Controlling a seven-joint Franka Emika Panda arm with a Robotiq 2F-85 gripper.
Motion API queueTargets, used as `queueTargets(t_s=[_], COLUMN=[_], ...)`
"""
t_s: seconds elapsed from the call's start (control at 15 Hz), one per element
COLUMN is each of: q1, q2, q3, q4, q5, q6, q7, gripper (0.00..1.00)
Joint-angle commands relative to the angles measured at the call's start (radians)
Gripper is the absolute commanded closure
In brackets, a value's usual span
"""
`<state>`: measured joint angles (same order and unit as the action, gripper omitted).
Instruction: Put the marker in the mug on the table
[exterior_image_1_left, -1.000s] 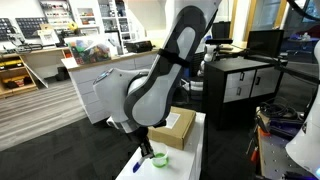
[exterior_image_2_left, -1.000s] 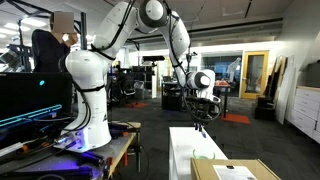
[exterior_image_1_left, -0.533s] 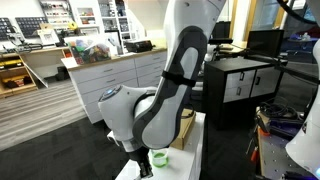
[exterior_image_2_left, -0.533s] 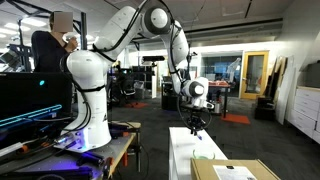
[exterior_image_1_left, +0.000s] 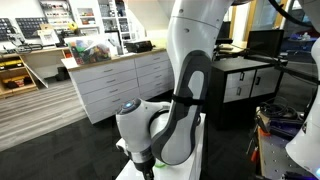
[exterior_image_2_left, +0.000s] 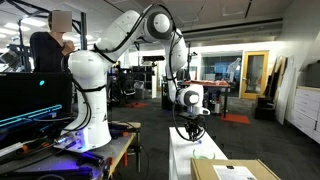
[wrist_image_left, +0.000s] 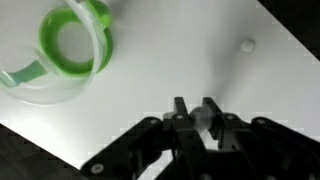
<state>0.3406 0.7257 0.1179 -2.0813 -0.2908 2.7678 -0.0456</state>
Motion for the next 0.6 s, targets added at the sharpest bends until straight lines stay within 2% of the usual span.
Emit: queueTargets(t_s=[0.0,0.07,0.13,0.27,0.53], q1=[0.017,0.011,0.009,-0.002,-0.013], q2=[-0.003,0.001,0.004,0.008,0.005], q3=[-0.035,-0.034,-0.036,-0.028,-0.017], q4=[-0.052,-0.059,-0.063,-0.071,-0.076], q5=[0.001,0.008,0.012,0.024,0.045], q6=[0.079,0.087,0.086,0.071,0.036], q7=[0.031,0.027,0.025,0.020,0.011], gripper=[0.91,0.52,0.50,0.40,0.15])
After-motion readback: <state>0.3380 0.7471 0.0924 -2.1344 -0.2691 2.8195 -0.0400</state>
